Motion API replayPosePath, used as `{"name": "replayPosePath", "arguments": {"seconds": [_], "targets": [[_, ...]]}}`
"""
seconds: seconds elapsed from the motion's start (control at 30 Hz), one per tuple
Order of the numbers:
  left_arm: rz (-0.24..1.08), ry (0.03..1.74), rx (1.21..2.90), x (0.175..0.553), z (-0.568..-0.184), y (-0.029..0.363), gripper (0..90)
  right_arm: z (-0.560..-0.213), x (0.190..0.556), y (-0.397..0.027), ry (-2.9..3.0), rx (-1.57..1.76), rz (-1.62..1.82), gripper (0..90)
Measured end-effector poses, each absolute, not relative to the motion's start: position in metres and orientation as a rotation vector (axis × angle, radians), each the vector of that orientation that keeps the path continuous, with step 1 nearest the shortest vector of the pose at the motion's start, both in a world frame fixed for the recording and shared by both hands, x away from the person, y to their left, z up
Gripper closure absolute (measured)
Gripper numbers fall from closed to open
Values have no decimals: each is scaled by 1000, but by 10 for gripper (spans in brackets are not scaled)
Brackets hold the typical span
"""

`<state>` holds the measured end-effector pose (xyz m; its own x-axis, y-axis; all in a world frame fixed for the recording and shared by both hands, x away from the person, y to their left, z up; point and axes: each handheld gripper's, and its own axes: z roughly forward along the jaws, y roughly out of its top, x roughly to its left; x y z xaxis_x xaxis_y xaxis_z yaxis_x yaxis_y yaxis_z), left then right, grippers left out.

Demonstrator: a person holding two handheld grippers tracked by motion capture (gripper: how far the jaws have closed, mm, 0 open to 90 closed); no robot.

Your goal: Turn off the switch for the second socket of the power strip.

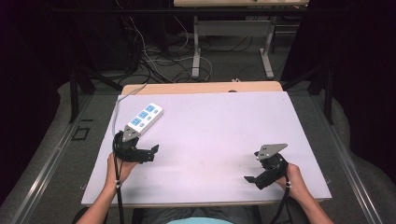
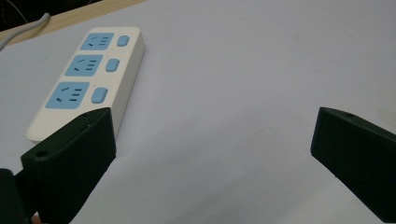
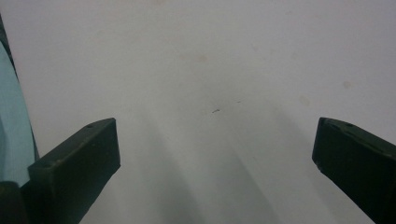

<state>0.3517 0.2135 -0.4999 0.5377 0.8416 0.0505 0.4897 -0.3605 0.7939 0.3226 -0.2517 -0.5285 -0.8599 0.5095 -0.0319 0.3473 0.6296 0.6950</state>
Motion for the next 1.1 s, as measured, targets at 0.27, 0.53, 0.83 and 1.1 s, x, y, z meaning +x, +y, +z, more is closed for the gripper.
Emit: {"name": "replayPosePath", "arguments": {"seconds": [0.27,0.53,0.83,1.1], "targets": [[590,1047,2035,337,-503,213,0,-529,322,-251,2622,709,1053,3],[585,1022,2042,325,-506,214,0,-530,323,-251,2623,711,1050,3],[574,994,2057,313,-509,212,0,-529,322,-252,2632,711,1037,3],[555,967,2070,303,-514,213,0,-529,323,-252,2631,697,1036,3]]}}
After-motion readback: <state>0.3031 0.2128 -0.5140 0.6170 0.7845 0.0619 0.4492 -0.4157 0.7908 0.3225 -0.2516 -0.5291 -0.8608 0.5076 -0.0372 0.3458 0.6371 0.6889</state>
